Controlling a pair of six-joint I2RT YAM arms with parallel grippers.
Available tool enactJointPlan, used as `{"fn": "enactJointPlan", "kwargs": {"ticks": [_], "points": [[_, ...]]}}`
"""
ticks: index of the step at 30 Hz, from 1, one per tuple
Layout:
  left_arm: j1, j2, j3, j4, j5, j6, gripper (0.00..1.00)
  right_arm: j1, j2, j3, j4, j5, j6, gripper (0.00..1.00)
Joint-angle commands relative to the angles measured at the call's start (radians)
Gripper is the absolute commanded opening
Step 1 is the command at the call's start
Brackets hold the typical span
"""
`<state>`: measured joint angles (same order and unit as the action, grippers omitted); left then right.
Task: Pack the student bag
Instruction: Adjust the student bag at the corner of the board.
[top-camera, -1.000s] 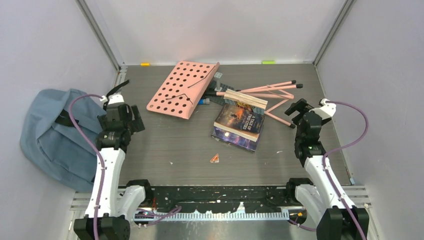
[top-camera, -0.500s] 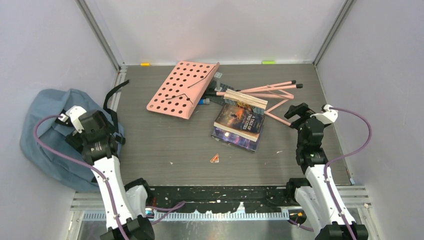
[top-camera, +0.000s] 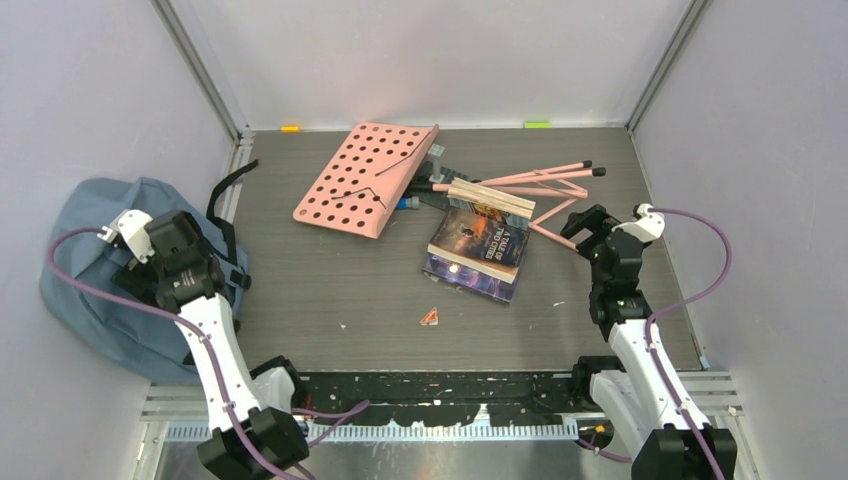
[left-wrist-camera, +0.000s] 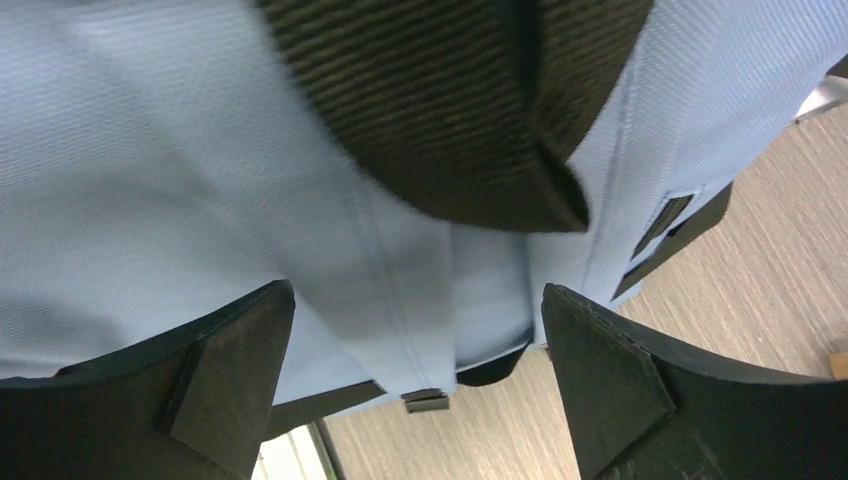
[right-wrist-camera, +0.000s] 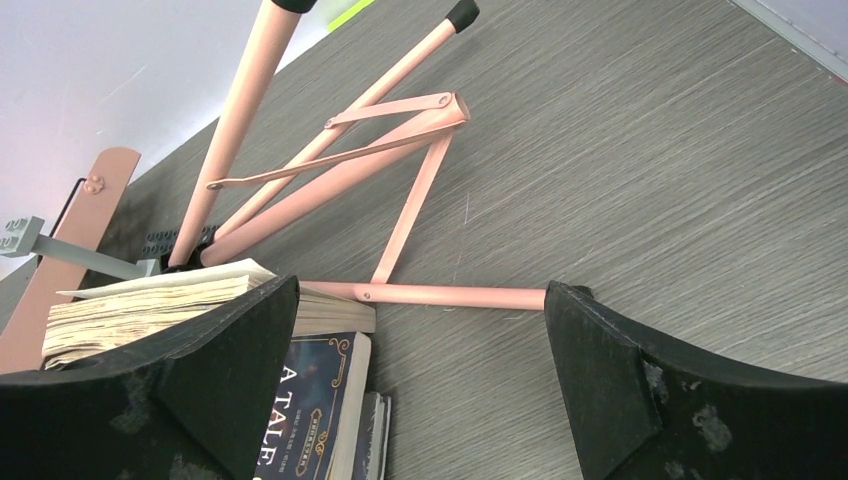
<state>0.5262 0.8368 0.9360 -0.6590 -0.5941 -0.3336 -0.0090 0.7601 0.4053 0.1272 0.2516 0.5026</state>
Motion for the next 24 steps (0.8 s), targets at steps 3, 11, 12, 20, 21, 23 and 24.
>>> {"fn": "enactJointPlan", "kwargs": {"ticks": [3,11,12,20,21,23,24], "points": [[0.019,0.003,0.018,0.095,0.15,-0.02,0.75,-0.003,0.0,-0.001,0.055,0.014,-0.016,1.0],[0.019,-0.084,-0.039,0.172,0.325,-0.009,0.2,-0.004,-0.014,-0.003,0.048,0.018,-0.018,1.0],[0.02,-0.077,-0.036,0.176,0.367,-0.007,0.14,-0.004,-0.014,-0.003,0.048,0.015,-0.019,1.0],[-0.002,-0.056,-0.035,0.199,0.631,0.01,0.0,-0.003,-0.018,-0.007,0.055,-0.021,-0.034,0.97],[-0.023,-0.05,-0.032,0.199,0.648,0.014,0.0,-0.003,-0.016,-0.007,0.056,-0.024,-0.036,0.97],[-0.081,-0.039,-0.015,0.185,0.648,0.038,0.0,-0.003,-0.009,-0.004,0.056,-0.038,-0.041,0.97],[-0.123,-0.037,-0.005,0.17,0.626,0.059,0.0,-0.003,-0.005,-0.001,0.053,-0.042,-0.041,0.97]]}}
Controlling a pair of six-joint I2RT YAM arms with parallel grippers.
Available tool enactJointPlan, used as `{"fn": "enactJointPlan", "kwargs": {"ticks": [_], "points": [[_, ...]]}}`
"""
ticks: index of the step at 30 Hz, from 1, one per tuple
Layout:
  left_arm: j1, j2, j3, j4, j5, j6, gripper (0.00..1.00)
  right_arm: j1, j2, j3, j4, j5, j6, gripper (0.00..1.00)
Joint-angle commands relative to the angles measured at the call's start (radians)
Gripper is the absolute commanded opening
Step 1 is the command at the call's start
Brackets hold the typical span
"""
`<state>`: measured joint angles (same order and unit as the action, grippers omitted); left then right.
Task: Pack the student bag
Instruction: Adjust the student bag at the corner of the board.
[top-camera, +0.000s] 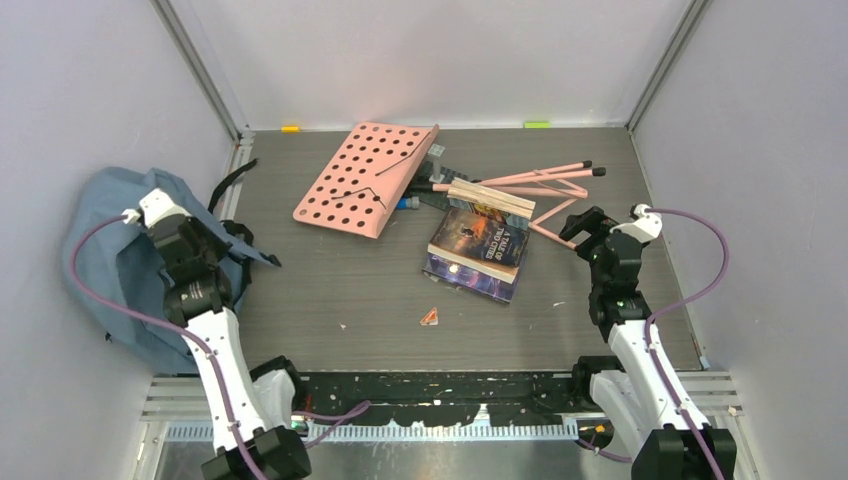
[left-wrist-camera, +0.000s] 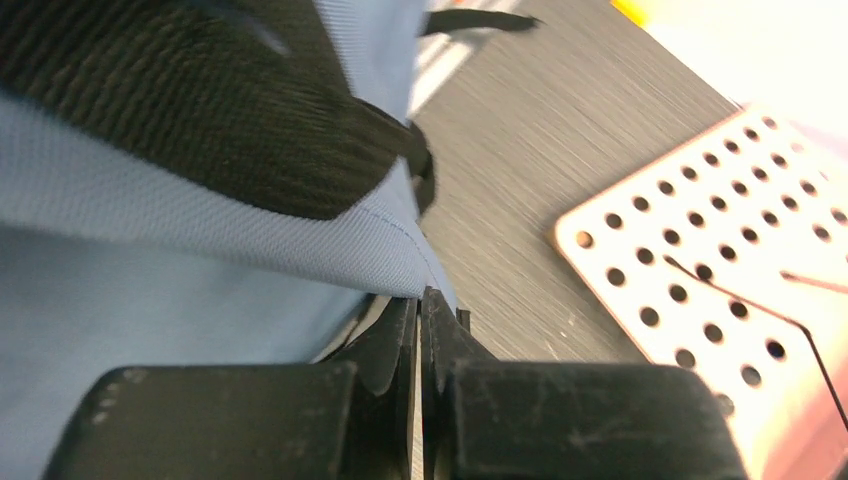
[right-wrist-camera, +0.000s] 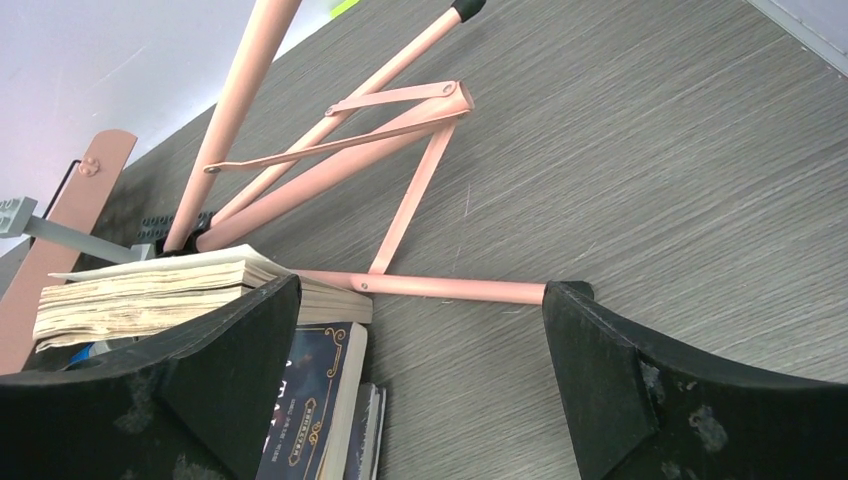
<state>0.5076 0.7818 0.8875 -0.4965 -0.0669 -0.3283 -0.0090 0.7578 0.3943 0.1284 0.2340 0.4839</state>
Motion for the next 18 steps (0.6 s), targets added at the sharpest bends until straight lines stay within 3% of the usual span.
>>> {"fn": "enactJointPlan", "kwargs": {"ticks": [1,3,9,18], "points": [[-0.154,0.021,0.057,-0.011,0.079,0.085,0.0,-0.003,0.008,0.017,0.048,-0.027,-0.022,0.97],[-0.268,0.016,0.065,-0.033,0.006,0.116,0.0,-0.003,0.024,0.039,0.025,-0.03,-0.019,0.97],[-0.558,-0.036,0.042,-0.052,0.003,0.16,0.0,-0.003,0.038,0.134,-0.133,-0.073,0.026,0.97],[-0.727,-0.04,0.011,-0.056,0.149,0.161,0.0,-0.002,-0.007,0.278,-0.417,-0.203,0.066,0.94]]}}
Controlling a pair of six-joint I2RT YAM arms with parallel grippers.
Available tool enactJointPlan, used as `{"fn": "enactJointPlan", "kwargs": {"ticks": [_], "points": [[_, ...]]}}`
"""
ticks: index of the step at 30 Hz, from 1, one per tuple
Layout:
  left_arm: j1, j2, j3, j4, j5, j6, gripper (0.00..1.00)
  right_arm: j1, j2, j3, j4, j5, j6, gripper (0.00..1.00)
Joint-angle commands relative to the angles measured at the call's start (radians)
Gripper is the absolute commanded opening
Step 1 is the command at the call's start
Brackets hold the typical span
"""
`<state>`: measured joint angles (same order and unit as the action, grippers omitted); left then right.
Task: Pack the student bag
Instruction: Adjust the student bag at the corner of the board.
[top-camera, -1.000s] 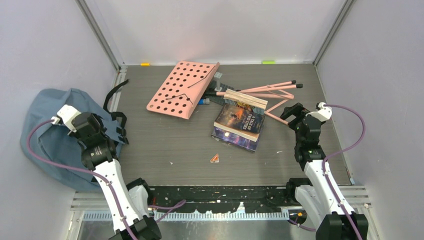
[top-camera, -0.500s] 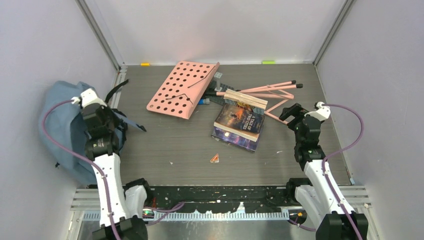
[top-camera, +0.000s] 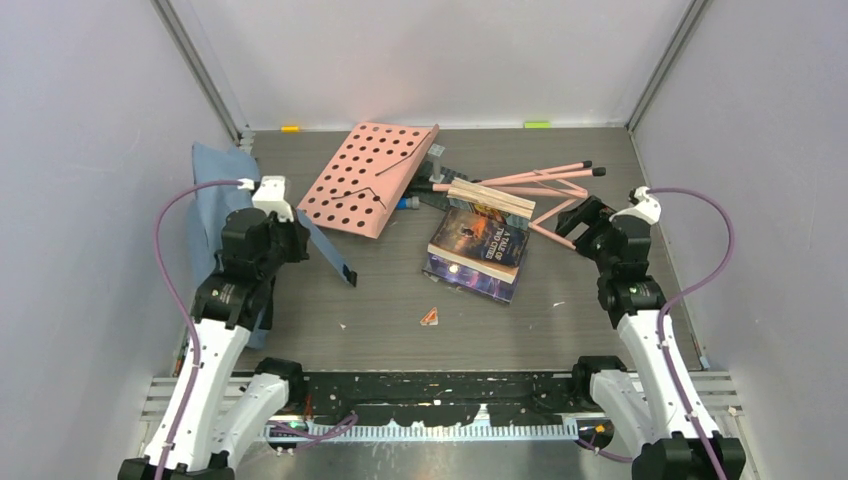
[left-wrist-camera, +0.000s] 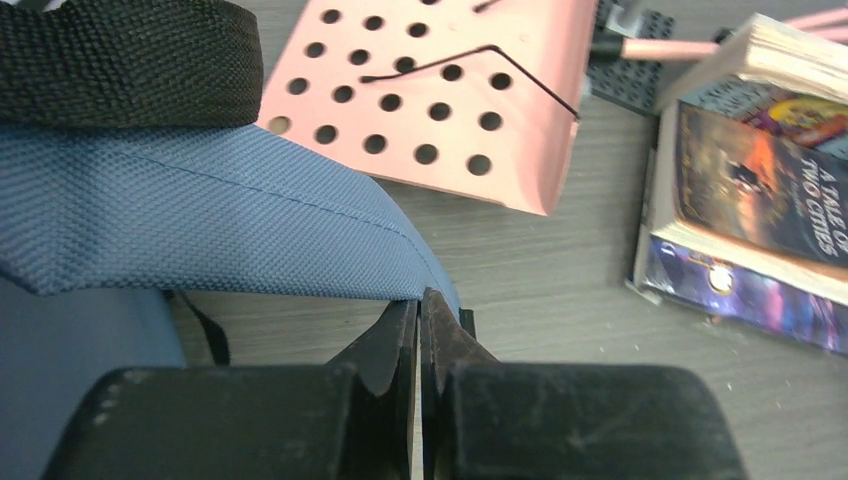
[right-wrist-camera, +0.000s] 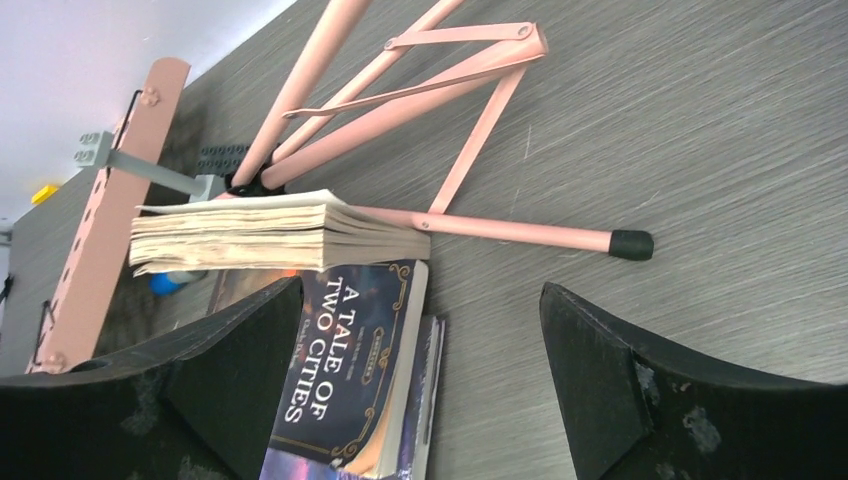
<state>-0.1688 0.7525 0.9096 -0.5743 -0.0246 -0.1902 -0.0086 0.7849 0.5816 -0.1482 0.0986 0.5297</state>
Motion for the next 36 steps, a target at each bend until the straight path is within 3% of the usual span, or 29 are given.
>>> {"fn": "enactJointPlan", "kwargs": {"ticks": [1,8,13,17,21,29,33,36], "points": [[-0.07,-0.007,-0.013,0.025,0.123,0.026,0.0,-0.002,-0.036,0.101,-0.182,-0.079,0.022,0.94],[-0.262,0.031,-0.021,0.023,0.129,0.052,0.0,0.006,-0.042,0.192,-0.331,-0.189,0.059,0.93],[-0.39,0.069,-0.02,0.013,0.109,0.06,0.0,0.036,-0.057,0.214,-0.345,-0.256,0.145,0.93],[-0.423,0.098,-0.014,0.0,0.104,0.059,0.0,0.113,-0.077,0.219,-0.314,-0.247,0.25,0.93],[-0.428,0.109,-0.011,-0.003,0.128,0.061,0.01,0.256,-0.081,0.24,-0.287,-0.117,0.345,0.93],[-0.428,0.079,-0.023,0.007,0.159,0.075,0.19,0.608,0.006,0.229,-0.059,0.078,0.586,0.93],[-0.427,0.087,-0.018,0.001,0.172,0.078,0.2,0.807,0.146,0.303,0.023,0.22,0.59,0.94],[-0.428,0.084,-0.015,-0.001,0.198,0.082,0.2,0.886,0.304,0.419,0.061,0.223,0.569,0.94]]}}
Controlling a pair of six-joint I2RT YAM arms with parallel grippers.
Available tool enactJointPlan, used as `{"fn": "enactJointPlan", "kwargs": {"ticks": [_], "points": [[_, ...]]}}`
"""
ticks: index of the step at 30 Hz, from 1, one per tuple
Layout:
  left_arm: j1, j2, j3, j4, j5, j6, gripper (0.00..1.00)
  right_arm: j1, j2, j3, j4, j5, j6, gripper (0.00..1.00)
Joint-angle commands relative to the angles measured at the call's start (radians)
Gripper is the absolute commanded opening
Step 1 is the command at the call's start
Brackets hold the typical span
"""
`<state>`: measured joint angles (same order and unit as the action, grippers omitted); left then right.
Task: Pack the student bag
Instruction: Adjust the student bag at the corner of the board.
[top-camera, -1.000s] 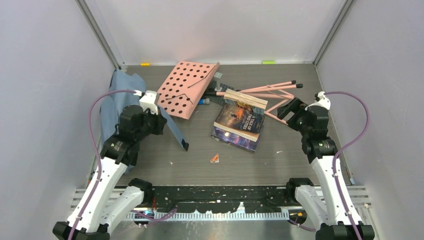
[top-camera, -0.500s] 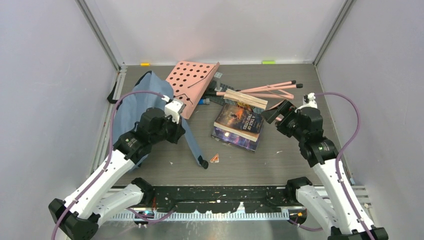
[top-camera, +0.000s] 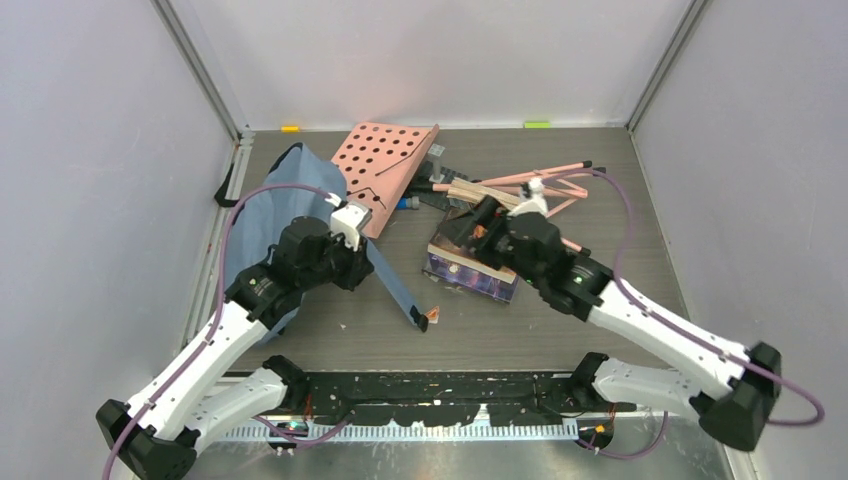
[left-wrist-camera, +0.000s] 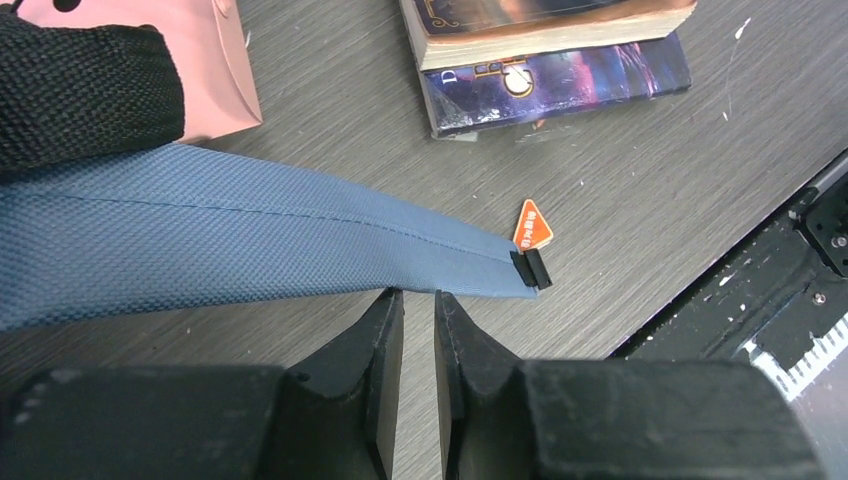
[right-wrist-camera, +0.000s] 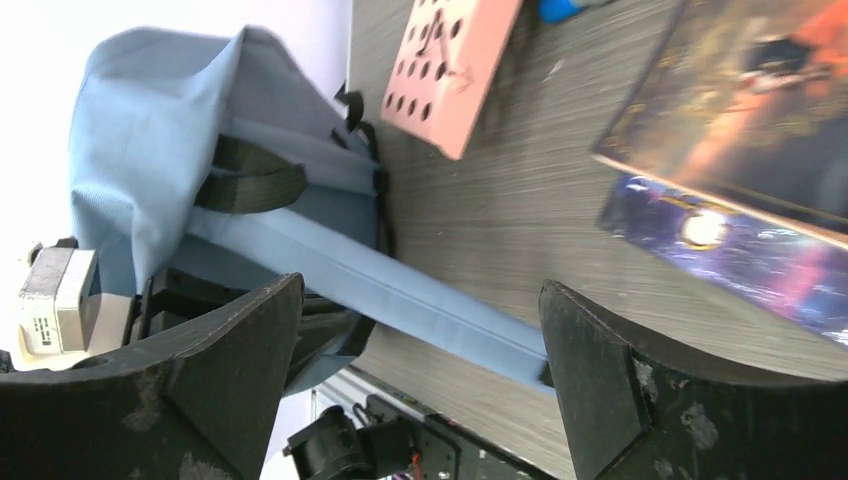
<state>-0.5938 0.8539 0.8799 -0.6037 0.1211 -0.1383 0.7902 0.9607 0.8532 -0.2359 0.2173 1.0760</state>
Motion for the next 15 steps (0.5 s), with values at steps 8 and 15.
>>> {"fn": "enactJointPlan", "kwargs": {"ticks": [8,15], "points": [[-0.004,-0.069,0.067,0.026,0.22,0.019,0.76,0.165,0.338,0.225,0.256,0.084,0.04,0.94],[-0.004,-0.055,0.295,-0.221,0.358,-0.086,0.93,0.165,0.426,0.234,0.3,0.045,0.022,0.95]]}}
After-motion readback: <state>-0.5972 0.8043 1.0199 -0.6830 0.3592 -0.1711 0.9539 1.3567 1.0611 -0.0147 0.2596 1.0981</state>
